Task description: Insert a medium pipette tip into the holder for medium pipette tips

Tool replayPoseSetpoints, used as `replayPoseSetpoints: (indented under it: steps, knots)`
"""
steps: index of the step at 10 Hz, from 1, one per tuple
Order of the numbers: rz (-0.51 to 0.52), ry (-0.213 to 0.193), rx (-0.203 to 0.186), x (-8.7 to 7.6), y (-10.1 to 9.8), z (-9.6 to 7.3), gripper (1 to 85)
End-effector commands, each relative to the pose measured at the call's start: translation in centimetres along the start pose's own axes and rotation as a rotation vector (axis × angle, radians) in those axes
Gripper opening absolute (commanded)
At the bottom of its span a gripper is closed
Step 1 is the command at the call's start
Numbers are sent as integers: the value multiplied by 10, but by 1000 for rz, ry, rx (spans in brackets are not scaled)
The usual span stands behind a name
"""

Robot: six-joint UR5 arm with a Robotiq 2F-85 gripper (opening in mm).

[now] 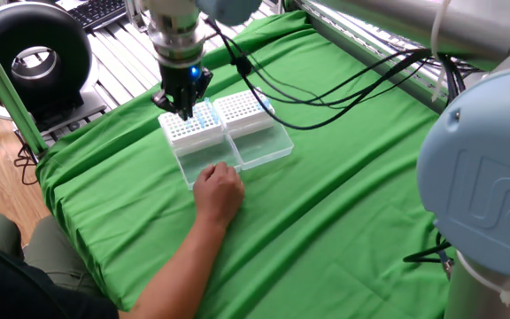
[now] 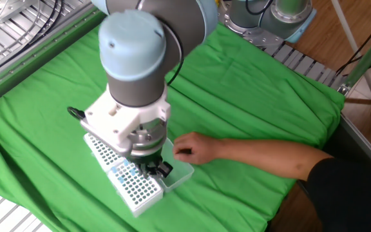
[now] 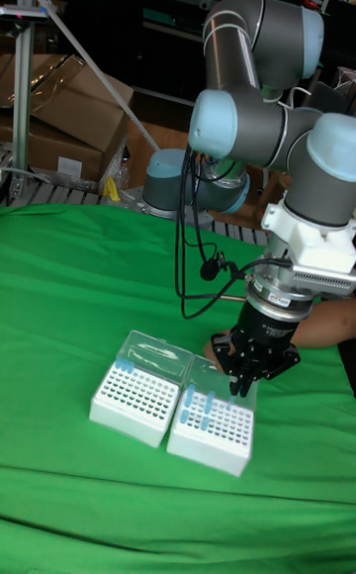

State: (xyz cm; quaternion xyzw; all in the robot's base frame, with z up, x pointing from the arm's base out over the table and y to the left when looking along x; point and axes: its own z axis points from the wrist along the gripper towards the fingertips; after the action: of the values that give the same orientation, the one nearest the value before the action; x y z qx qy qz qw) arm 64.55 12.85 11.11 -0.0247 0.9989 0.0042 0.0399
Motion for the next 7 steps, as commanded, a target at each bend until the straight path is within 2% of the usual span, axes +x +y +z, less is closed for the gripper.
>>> replayPoseSetpoints:
  steps: [1,3,4,6,7]
  knots:
    - [1,18,-19,2,1,-23,10]
    - [-5,35,-23,6,-1,-38,10]
    - [-21,38,-13,7,-6,-42,10]
    - [-100,34,65,10,-35,-51,10]
    - [-136,27,70,11,-50,-55,10]
